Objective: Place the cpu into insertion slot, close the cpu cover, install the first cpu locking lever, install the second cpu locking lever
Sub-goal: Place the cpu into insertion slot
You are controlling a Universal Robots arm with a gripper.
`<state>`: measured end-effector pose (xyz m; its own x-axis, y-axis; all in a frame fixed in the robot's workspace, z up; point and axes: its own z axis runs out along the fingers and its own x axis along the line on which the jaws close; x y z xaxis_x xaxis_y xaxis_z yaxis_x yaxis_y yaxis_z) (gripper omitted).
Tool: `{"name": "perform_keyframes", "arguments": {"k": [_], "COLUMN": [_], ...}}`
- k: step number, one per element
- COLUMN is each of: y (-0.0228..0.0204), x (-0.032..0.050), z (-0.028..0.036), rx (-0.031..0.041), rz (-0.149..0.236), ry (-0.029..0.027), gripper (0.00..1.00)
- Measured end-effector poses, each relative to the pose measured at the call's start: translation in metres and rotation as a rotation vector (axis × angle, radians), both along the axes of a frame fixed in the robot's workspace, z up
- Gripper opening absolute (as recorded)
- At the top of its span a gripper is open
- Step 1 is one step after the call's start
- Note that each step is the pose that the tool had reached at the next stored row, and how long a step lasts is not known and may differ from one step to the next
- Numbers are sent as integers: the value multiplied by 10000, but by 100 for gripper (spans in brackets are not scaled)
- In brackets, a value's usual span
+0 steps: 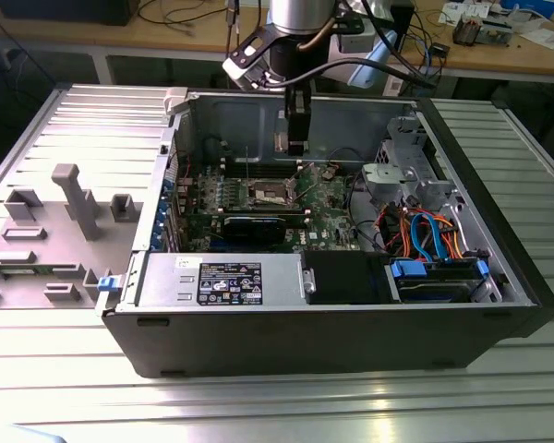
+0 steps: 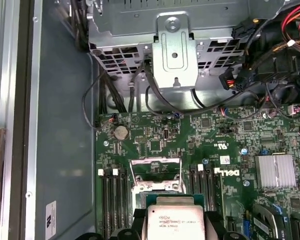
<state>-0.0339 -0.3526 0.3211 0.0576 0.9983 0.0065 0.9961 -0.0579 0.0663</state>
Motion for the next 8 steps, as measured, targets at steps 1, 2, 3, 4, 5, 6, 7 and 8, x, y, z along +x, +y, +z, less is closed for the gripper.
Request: {"name": "perform_keyframes", "arguments": {"k": [1,2,3,4,5,6,7,8], "y": [0,0,0,0,0,0,0,0], "x": [0,-1,-1,-1,-1,0,-1,-1], "z": [-2,-4,-4,-5,-5,-5,-5,-5], "rx": [1,2,1,1,1,1,1,1], "rz": [-87,-188,-259,-307,-321,-323,-323,-323], "ry": [0,0,0,0,0,-1,-1,0], "gripper": [55,55,55,55,55,55,55,55]}}
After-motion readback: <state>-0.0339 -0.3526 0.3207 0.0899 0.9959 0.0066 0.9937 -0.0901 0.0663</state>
